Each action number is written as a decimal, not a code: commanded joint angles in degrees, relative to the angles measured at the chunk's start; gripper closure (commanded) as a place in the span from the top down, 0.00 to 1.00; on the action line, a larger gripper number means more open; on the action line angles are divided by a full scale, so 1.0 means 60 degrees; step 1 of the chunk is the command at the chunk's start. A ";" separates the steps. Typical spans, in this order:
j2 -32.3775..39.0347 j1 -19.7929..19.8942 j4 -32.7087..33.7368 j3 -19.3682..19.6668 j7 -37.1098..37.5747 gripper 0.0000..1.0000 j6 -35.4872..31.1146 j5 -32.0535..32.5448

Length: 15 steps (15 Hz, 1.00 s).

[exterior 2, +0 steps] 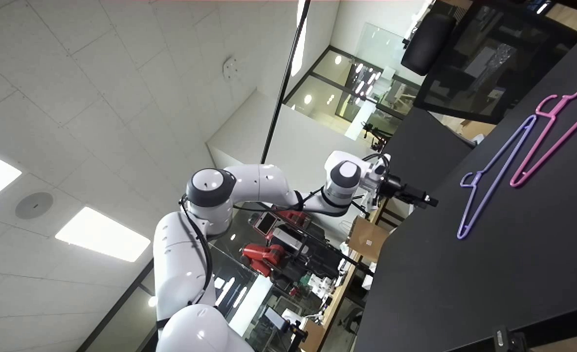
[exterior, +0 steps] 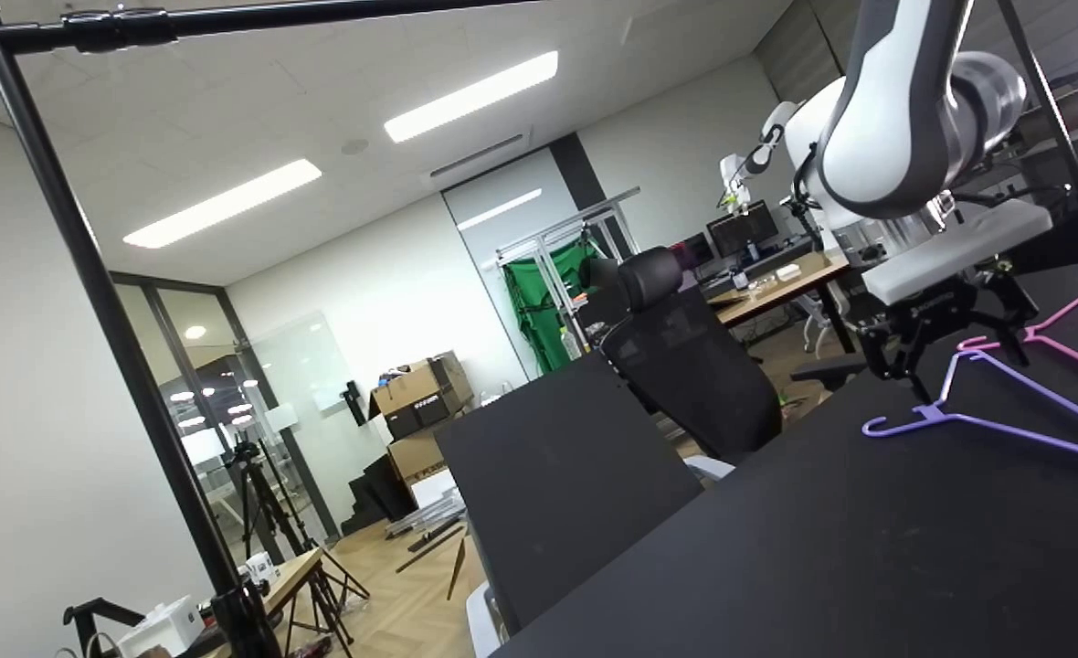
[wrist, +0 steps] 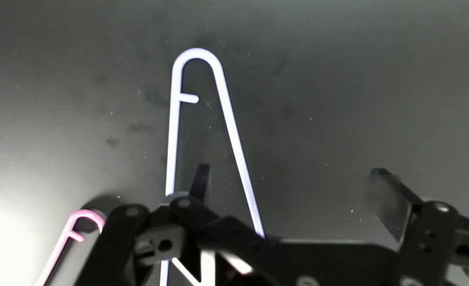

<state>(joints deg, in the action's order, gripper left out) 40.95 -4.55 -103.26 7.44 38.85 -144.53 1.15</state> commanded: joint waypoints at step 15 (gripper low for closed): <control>0.2228 -0.0148 0.1898 0.0364 0.0385 1.00 0.0332 -0.0994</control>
<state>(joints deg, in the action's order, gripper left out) 53.08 -5.31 -94.31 9.00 40.30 -144.45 -3.79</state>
